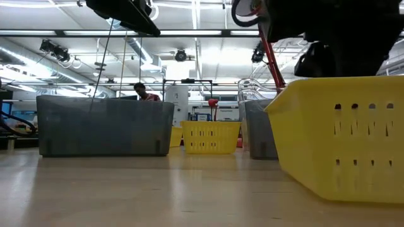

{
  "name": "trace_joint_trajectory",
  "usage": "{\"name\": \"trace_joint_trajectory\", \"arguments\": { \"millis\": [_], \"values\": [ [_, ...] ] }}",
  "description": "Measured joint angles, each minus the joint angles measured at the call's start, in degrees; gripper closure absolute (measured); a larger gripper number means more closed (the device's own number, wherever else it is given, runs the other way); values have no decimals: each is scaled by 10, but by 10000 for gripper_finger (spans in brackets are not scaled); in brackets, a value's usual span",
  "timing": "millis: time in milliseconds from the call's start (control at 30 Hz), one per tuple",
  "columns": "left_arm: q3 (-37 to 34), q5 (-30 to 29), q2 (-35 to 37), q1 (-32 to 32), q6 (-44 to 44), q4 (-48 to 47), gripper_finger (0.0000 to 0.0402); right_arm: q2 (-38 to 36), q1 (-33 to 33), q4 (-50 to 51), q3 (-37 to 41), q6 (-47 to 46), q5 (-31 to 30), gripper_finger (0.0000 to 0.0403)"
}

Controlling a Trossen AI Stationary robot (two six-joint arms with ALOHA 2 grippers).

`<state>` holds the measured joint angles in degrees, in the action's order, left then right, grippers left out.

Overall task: Stack baskets by color
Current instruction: Stack the bottom yellow bin on top of the middle yellow bin

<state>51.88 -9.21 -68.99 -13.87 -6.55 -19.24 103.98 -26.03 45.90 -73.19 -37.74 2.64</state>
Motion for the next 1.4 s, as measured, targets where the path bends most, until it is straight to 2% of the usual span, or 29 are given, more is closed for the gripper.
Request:
{"name": "trace_joint_trajectory", "arguments": {
  "millis": [233,400,467,567,667,700,800,933,1233,1400],
  "values": [
    [0,0,0,0,1,0,230,47,-5,-10,0,2,1,277],
    [1,-1,3,0,-2,-20,230,58,0,-17,1,-16,34,279],
    [0,-12,18,0,-9,-40,230,57,5,-19,1,-29,34,291],
    [-2,-17,45,0,-27,-46,230,54,15,-21,1,-55,35,329],
    [-36,-18,75,0,-47,-5,230,54,26,-33,0,-86,42,384],
    [-57,-17,87,0,-53,15,230,54,30,-37,0,-91,45,392],
    [-109,-17,111,0,-47,65,230,54,39,-53,0,-116,50,391],
    [-137,-10,154,-13,-20,89,230,54,53,-62,-18,-122,61,397],
    [-226,-8,287,-29,21,133,230,53,91,-41,-113,-124,-29,399],
    [-248,-20,352,-29,48,138,230,53,118,-9,-183,-146,-118,400]
  ]
}}
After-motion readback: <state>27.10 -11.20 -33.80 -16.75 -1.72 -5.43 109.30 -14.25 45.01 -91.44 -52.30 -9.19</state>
